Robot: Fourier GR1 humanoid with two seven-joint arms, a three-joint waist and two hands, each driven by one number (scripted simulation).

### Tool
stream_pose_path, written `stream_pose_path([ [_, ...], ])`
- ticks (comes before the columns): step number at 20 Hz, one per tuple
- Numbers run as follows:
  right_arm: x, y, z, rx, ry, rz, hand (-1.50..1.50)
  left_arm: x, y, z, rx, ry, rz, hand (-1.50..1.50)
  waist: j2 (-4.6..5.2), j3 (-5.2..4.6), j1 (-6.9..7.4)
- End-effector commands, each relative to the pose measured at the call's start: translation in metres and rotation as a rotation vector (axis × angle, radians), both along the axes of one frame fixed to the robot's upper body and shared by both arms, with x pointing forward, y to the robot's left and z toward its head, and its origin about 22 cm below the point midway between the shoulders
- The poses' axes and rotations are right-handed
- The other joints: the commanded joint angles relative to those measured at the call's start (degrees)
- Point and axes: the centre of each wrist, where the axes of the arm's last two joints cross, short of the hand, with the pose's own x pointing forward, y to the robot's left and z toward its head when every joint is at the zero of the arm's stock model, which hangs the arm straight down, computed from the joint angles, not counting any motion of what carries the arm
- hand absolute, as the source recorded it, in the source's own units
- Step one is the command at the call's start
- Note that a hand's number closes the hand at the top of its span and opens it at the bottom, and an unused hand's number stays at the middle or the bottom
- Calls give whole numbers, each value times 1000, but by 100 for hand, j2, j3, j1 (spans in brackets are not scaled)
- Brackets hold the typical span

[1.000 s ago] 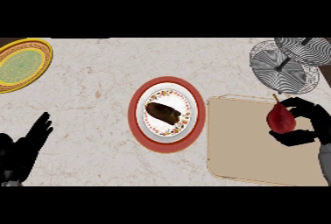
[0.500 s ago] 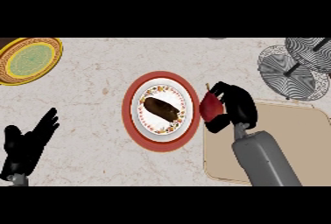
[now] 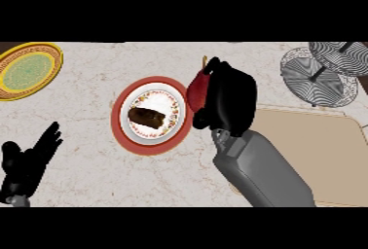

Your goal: Pick the pear from the tray and place it in the tiered basket

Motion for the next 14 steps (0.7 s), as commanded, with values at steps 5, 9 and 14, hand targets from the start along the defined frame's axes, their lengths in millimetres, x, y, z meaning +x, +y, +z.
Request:
stream_pose_path([
  [5,0,15,74,61,-112,-135,150,-1,5,1,4,2,9,0,40,10,-34],
  [9,24,-9,89,103,-178,-175,150,1,-6,12,-9,-11,10,0,48,13,-30],
  [14,53,-54,97,121,-237,-172,150,5,8,0,-13,-2,21,0,65,10,-54],
])
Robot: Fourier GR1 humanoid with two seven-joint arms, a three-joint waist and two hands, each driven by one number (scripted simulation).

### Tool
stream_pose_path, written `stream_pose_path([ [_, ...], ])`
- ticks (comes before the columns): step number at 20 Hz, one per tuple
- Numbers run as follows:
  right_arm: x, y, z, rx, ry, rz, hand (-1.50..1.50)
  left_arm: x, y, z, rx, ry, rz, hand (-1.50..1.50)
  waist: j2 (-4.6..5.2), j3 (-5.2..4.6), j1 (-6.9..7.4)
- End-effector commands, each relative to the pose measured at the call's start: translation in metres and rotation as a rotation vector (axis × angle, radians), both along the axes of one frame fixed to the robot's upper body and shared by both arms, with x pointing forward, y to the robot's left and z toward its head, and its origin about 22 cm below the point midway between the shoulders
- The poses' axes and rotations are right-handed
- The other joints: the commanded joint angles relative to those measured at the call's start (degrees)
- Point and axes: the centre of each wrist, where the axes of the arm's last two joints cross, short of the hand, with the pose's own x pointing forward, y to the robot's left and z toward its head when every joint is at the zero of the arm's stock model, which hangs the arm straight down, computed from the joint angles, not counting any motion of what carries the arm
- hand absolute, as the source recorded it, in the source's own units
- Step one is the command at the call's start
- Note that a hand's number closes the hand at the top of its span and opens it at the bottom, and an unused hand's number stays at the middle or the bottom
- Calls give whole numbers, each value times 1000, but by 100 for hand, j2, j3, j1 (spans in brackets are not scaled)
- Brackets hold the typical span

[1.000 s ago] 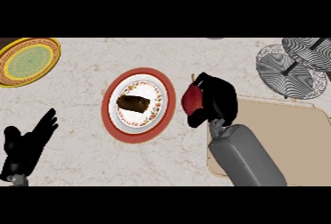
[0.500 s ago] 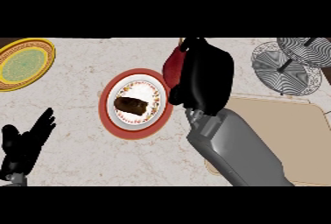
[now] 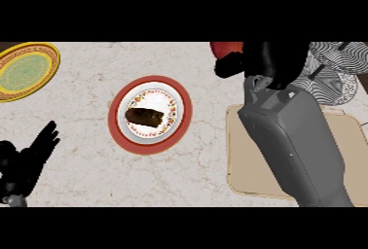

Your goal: Pick the pear from the tray and place it in the tiered basket

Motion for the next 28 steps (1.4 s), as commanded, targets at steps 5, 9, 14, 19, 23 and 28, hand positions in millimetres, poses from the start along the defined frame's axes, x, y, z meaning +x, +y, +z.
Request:
stream_pose_path([
  [5,67,-68,15,6,-42,-75,150,12,-10,10,-7,0,-22,0,31,1,61],
  [9,93,-107,8,-14,-56,-81,150,-7,-10,-13,10,-5,-14,0,48,0,112],
  [14,101,-132,3,202,-171,-9,150,3,-9,5,-1,-6,-32,0,41,5,106],
  [19,123,-162,8,208,-151,6,150,22,-2,2,-1,-16,-37,0,72,-1,117],
  [23,127,-190,31,206,-174,11,150,9,-1,-8,-4,3,-33,0,73,-2,149],
  [28,122,-224,14,-390,22,-134,150,10,-5,5,-21,0,-44,0,104,-10,246],
])
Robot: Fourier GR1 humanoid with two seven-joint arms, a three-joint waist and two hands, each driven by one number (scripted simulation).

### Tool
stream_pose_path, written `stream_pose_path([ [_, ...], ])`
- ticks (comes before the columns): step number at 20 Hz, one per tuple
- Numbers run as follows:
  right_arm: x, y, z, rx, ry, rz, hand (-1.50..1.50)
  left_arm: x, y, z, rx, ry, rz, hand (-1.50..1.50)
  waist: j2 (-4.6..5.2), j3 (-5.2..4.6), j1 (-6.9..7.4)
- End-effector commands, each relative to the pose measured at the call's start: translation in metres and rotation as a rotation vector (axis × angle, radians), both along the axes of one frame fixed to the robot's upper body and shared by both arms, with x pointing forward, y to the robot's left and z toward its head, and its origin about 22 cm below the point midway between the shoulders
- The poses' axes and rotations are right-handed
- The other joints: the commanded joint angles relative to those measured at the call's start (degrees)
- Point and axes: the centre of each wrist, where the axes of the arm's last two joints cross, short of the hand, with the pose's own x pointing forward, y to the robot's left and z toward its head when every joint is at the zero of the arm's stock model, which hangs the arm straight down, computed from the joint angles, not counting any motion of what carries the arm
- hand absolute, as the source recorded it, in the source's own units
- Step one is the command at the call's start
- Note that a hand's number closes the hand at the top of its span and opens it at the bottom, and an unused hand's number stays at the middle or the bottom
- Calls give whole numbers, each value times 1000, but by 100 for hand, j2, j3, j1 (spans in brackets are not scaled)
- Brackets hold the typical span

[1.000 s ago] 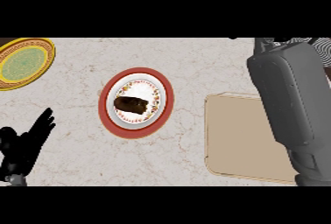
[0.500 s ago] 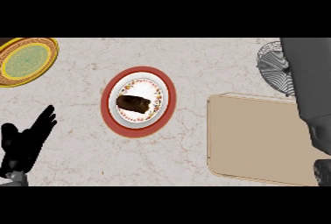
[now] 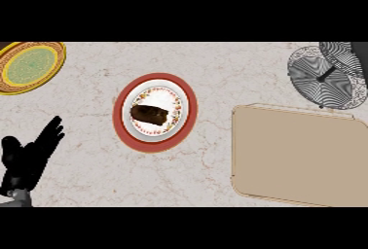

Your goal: Pick the pear from the tray and place it in the tiered basket

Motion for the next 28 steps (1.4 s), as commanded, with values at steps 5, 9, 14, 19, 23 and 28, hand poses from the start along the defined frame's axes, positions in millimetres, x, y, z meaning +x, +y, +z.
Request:
stream_pose_path([
  [5,-4,-46,25,-383,149,-53,150,10,-3,8,13,-6,-5,0,24,9,64],
  [9,-6,-59,46,-398,168,-25,150,5,-9,-5,14,-9,-18,0,31,9,87],
  [14,-4,-62,39,-476,233,-20,150,-3,2,-7,4,18,-17,0,33,9,101],
  [19,0,-57,37,-419,322,-54,150,1,1,-7,1,2,-40,0,73,9,185],
  [23,-3,-75,14,-270,562,-125,150,3,0,-5,7,3,-13,0,36,7,88],
  [28,-6,-83,15,-174,644,-253,-150,14,-23,4,1,-4,-29,0,33,17,117],
])
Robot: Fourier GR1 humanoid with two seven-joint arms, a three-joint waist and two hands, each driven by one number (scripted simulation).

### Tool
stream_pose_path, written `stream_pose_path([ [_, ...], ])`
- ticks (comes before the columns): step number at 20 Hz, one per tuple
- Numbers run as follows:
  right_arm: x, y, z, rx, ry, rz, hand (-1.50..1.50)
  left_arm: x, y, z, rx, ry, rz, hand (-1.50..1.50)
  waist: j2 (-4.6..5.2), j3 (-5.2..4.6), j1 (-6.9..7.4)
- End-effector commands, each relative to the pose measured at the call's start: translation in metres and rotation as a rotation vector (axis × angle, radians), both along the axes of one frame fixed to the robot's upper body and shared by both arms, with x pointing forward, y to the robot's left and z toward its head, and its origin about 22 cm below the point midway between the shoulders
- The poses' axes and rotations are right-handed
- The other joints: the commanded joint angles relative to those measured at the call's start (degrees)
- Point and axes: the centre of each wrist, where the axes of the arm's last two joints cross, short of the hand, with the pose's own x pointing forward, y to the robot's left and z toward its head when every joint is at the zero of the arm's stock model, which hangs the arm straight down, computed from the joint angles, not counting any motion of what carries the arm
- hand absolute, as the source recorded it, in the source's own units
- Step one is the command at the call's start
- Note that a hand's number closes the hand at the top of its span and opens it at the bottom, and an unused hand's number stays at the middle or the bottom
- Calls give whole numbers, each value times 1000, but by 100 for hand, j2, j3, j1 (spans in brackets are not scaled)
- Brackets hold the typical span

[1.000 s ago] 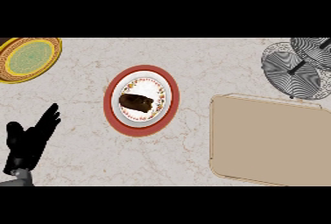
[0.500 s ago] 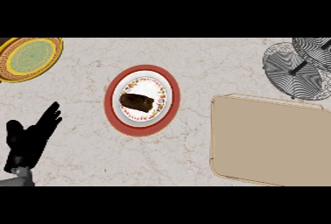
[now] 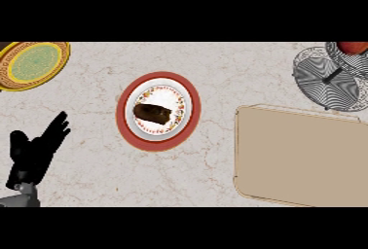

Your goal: Pick the pear from the tray and place it in the tiered basket

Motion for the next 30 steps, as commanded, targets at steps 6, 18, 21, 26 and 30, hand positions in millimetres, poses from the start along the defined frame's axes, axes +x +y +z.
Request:
stream_pose_path([
  [6,-11,-24,14,156,-135,-61,-150,1,-2,3,-23,7,11,0,11,4,13],
  [18,-45,-69,80,512,-560,-246,-150,-23,0,-11,4,27,30,0,-89,-1,-160],
  [21,-59,-93,77,656,-602,-246,-150,-22,8,-5,-4,34,65,0,-145,1,-304],
  [26,-99,-143,83,845,-774,-153,-150,-36,10,-19,-9,52,82,0,-196,4,-459],
  [30,-124,-180,42,963,-770,-102,-150,-37,25,-9,-5,49,114,0,-235,2,-589],
])
